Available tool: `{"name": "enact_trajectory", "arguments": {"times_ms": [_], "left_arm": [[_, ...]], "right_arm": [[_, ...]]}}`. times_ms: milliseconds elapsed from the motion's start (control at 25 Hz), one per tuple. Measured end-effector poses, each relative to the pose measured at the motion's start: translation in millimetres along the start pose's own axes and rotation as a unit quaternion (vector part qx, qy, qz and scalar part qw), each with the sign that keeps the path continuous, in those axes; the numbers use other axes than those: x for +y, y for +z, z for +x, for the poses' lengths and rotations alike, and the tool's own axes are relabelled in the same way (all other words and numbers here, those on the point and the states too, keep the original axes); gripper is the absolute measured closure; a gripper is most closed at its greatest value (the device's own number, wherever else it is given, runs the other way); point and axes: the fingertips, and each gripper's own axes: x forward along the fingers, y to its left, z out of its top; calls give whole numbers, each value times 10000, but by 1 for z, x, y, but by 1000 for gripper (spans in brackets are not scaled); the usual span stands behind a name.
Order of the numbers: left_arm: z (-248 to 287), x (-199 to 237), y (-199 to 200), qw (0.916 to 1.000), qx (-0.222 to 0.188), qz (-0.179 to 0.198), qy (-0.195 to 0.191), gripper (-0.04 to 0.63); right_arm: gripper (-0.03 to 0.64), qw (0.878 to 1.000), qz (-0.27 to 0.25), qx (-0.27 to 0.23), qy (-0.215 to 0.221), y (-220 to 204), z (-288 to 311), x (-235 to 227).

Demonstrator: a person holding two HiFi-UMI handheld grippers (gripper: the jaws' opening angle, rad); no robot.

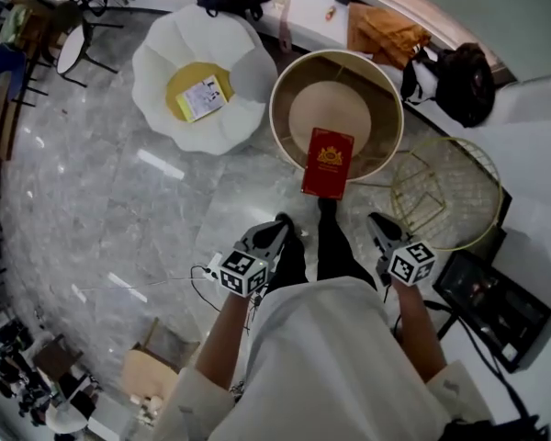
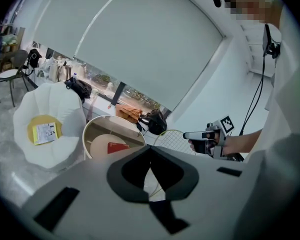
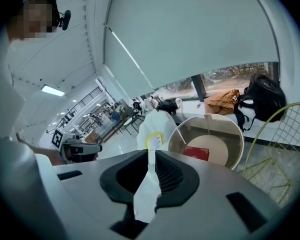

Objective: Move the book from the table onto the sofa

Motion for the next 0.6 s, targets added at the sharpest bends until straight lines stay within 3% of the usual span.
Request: {"name": "enact_trajectory", "arguments": {"times_ms": [320, 600], "left_arm": [[53, 34, -33, 9987, 259, -354, 249, 592], [92, 66, -76, 9950, 516, -727, 455, 568]], "right_arm": [[563, 9967, 221, 721, 300, -38, 51, -54], [489, 9893, 484, 1328, 360, -86, 92, -92]]}}
